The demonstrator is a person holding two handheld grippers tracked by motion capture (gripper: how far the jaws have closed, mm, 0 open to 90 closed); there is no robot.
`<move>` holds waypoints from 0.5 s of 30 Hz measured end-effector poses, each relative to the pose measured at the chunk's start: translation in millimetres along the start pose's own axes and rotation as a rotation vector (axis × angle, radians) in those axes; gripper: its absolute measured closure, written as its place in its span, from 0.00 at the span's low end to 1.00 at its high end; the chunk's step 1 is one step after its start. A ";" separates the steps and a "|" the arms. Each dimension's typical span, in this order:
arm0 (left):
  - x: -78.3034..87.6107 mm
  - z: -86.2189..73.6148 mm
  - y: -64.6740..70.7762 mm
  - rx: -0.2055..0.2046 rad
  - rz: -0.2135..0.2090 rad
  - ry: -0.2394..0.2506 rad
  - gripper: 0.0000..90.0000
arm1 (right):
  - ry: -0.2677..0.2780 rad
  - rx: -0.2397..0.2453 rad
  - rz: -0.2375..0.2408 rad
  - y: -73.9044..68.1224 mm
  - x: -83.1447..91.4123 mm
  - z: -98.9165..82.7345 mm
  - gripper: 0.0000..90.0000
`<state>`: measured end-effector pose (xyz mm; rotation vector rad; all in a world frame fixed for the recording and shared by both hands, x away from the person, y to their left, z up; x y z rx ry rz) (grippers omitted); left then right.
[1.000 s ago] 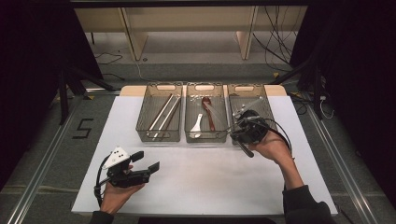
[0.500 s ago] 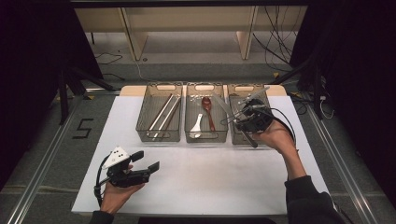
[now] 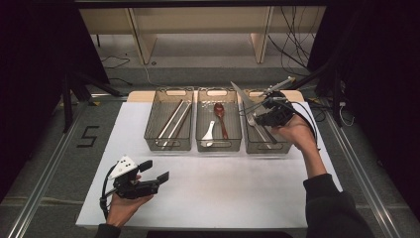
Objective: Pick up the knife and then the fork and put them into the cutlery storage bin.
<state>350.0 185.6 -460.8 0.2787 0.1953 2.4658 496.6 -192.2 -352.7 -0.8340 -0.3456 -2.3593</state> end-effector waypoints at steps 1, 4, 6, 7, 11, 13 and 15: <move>0.0 0.0 0.0 0.000 0.000 0.000 0.22 | -0.001 -0.001 -0.005 2.4 -0.3 1.3 0.90; 0.0 -0.1 0.0 0.001 -0.001 0.000 0.22 | -0.004 -0.005 -0.022 8.9 -2.0 4.2 0.90; 0.1 0.0 -0.3 -0.001 0.000 0.000 0.22 | 0.000 -0.015 -0.027 13.3 -3.7 5.3 0.90; 0.1 0.0 -0.3 -0.001 0.000 0.000 0.22 | 0.000 -0.018 -0.032 15.5 -4.5 5.4 0.90; 0.0 0.0 -0.3 -0.001 0.000 0.000 0.22 | -0.009 -0.030 -0.047 22.5 -9.2 4.5 0.90; 0.0 0.0 -0.2 0.001 -0.001 -0.001 0.22 | -0.012 -0.033 -0.058 25.5 -11.6 3.7 0.90; -0.1 -0.1 -0.1 0.001 -0.001 0.000 0.22 | -0.010 -0.043 -0.064 28.5 -13.7 3.3 0.90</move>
Point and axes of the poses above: each handheld gripper's, and its own axes: x roughly backward along the jaws, z roughly out of its top, y roughly to its right, the point moved 4 cm from there along -x, roughly forward along the jaws, and after that the axes turned 15 degrees about y, right-handed, at the moved point
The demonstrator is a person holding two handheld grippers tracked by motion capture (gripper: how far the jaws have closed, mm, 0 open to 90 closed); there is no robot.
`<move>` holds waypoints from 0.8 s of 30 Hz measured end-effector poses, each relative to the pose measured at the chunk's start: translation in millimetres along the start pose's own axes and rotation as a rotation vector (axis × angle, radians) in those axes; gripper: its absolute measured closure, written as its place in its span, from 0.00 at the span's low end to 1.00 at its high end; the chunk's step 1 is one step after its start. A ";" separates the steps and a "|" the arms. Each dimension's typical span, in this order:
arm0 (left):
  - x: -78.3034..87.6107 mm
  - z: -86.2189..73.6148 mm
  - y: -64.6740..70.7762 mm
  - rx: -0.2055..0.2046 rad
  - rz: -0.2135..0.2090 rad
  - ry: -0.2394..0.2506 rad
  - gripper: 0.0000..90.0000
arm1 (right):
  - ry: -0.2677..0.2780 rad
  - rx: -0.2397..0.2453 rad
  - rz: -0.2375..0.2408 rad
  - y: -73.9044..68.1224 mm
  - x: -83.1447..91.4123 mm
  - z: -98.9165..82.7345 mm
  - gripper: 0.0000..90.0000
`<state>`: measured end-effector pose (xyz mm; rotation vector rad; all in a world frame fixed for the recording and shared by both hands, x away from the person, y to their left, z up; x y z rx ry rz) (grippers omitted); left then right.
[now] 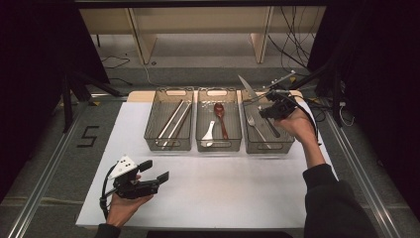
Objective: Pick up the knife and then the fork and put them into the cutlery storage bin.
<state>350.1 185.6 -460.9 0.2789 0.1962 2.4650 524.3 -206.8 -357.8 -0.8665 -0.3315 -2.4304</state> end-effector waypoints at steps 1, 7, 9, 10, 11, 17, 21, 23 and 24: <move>0.0 0.0 0.0 0.000 0.000 0.000 0.22 | 0.002 -0.003 -0.004 1.4 -0.7 0.1 0.90; 0.1 0.1 -0.1 -0.001 0.001 0.000 0.22 | 0.005 -0.019 -0.019 6.6 -4.7 0.3 0.90; 0.2 0.0 0.0 0.000 0.000 0.000 0.22 | 0.002 -0.026 -0.023 8.7 -6.8 -0.6 0.90; 0.2 0.1 -0.1 0.000 0.001 0.000 0.22 | 0.000 -0.027 -0.027 9.7 -7.9 -1.0 0.90; 0.3 0.1 -0.2 0.001 0.002 0.000 0.22 | -0.002 -0.025 -0.031 10.8 -9.0 -1.5 0.90; 0.5 0.1 -0.3 0.001 0.001 0.000 0.22 | -0.003 -0.039 -0.047 16.1 -13.5 -3.4 0.90; 0.5 0.1 -0.2 0.001 0.001 0.001 0.22 | -0.016 -0.050 -0.059 20.4 -18.6 -9.0 0.90; 0.6 0.1 -0.4 0.002 0.001 0.000 0.22 | -0.021 -0.056 -0.061 22.9 -21.3 -12.9 0.90; 0.6 0.0 -0.6 0.002 0.001 0.000 0.22 | -0.026 -0.060 -0.059 24.0 -22.5 -14.9 0.90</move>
Point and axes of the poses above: each handheld gripper's, and its own axes: x roughly backward along the jaws, z roughly out of its top, y roughly to its right, the point moved 4 cm from there along -x, roughly forward along the jaws, and after that the axes turned 15 degrees about y, right-handed, at the moved point
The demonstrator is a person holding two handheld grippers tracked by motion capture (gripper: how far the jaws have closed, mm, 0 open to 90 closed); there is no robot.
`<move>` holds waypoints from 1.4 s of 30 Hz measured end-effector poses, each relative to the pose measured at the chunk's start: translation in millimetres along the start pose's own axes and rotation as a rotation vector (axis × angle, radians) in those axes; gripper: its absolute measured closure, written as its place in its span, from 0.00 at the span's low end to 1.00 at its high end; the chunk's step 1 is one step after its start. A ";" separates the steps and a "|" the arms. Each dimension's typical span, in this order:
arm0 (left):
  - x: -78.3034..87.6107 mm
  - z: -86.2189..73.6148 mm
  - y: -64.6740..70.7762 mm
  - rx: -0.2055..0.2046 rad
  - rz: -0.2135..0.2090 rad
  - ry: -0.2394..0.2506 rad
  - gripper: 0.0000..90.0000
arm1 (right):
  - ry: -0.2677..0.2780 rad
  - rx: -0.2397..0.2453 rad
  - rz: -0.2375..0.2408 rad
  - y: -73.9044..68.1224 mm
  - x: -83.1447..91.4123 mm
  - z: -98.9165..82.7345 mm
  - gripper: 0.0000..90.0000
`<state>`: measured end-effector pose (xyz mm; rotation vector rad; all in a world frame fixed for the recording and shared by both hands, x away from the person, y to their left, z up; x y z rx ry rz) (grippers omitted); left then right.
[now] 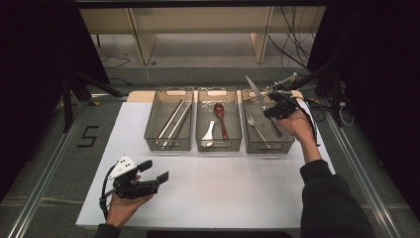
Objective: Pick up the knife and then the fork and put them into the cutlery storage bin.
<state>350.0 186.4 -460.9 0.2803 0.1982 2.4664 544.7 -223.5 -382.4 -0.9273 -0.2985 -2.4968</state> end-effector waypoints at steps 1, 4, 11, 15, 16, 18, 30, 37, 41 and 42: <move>0.0 0.0 -0.1 0.000 0.000 -0.001 0.22 | -0.003 -0.003 -0.004 0.9 -1.4 -1.9 0.90; -0.1 0.1 0.1 0.000 0.000 -0.001 0.22 | -0.013 -0.012 -0.010 4.8 -5.1 -7.9 0.90; -0.6 -0.1 0.1 -0.001 -0.001 -0.002 0.22 | -0.031 -0.031 -0.016 10.6 -10.4 -18.6 0.90; -0.7 -0.1 0.2 -0.002 -0.002 -0.002 0.22 | -0.035 -0.040 -0.019 11.2 -12.9 -21.8 0.90; -0.6 -0.1 0.1 -0.002 -0.002 -0.002 0.22 | -0.036 -0.039 -0.019 11.4 -13.6 -22.3 0.90; -0.5 -0.1 0.0 -0.002 -0.001 -0.002 0.22 | -0.040 -0.041 -0.019 11.2 -14.7 -23.2 0.90; 0.0 0.0 0.2 -0.001 0.000 -0.001 0.22 | -0.055 -0.050 -0.031 13.6 -21.3 -31.7 0.90; -0.5 -0.2 0.3 -0.003 -0.001 -0.001 0.22 | -0.068 -0.051 -0.031 13.6 -25.7 -38.3 0.89; -0.3 -0.2 0.4 -0.003 0.001 -0.001 0.22 | -0.077 -0.045 -0.029 12.5 -27.5 -39.4 0.89; -0.2 -0.1 0.3 -0.002 0.001 -0.001 0.22 | -0.078 -0.042 -0.029 11.8 -27.9 -39.4 0.89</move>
Point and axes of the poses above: each handheld gripper's, and its own axes: x roughly backward along the jaws, z roughly out of its top, y roughly to its right, the point moved 4 cm from there along -x, roughly forward along the jaws, and after that the axes turned 15 degrees about y, right-handed, at the moved point
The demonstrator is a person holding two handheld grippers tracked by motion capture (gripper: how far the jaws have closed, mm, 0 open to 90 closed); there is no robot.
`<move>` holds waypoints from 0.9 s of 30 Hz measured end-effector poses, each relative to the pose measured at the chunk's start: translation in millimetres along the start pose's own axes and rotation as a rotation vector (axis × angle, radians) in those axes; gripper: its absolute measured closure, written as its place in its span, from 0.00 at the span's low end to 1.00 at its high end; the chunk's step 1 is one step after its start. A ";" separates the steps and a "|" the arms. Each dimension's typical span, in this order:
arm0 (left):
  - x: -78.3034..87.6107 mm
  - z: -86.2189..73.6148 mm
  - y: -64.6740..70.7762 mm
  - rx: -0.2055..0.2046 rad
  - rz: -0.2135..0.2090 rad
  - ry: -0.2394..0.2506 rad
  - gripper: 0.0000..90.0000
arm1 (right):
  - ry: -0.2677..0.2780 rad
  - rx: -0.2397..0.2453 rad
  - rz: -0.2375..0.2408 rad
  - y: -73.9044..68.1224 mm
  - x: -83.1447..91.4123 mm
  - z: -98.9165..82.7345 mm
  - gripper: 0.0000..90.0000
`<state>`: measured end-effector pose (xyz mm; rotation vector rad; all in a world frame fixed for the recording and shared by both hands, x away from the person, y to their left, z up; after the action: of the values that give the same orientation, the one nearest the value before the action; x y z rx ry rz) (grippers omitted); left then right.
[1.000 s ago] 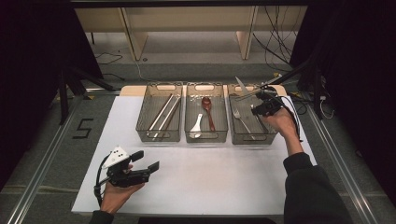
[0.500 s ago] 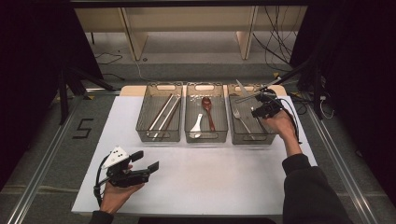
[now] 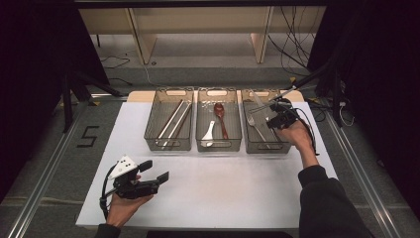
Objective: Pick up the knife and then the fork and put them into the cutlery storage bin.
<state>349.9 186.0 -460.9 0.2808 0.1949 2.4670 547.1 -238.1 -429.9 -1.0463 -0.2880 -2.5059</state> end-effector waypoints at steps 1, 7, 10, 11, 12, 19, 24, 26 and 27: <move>0.0 0.0 -0.1 -0.001 -0.001 0.000 0.22 | -0.002 0.005 0.000 -0.1 -0.2 0.0 0.89; 0.5 0.0 -0.3 0.000 0.000 -0.001 0.22 | -0.020 0.003 -0.001 -2.7 -4.0 -1.7 0.88; 0.6 0.1 -0.1 0.002 0.001 0.002 0.22 | -0.006 -0.014 0.011 -3.4 -3.1 -0.3 0.85; 0.5 0.1 -0.2 0.002 0.001 0.001 0.22 | 0.009 -0.017 0.017 -3.9 -1.4 1.2 0.85; 0.5 0.0 -0.2 0.001 0.001 -0.001 0.22 | 0.011 -0.017 0.019 -4.5 0.6 2.7 0.85; 0.1 0.1 0.4 -0.001 0.000 0.001 0.22 | 0.027 -0.009 0.030 -6.6 6.5 3.6 0.80; 0.0 0.0 0.0 -0.001 0.000 0.000 0.22 | 0.059 -0.005 0.048 -13.1 12.0 6.6 0.72; 0.0 -0.1 0.2 -0.001 -0.001 0.000 0.22 | 0.072 -0.006 0.058 -16.3 14.5 8.1 0.67; -0.1 -0.1 0.3 0.000 -0.001 0.000 0.22 | 0.080 -0.006 0.061 -17.7 15.4 8.6 0.65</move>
<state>349.7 185.7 -461.0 0.2806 0.1949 2.4663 534.9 -223.8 -413.5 -0.9397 -0.2213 -2.4885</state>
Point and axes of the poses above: each handheld gripper's, and its own axes: x roughly backward along the jaws, z roughly out of its top, y roughly to its right, the point moved 4 cm from there along -x, roughly forward along the jaws, and after that the axes turned 15 degrees about y, right-handed, at the moved point
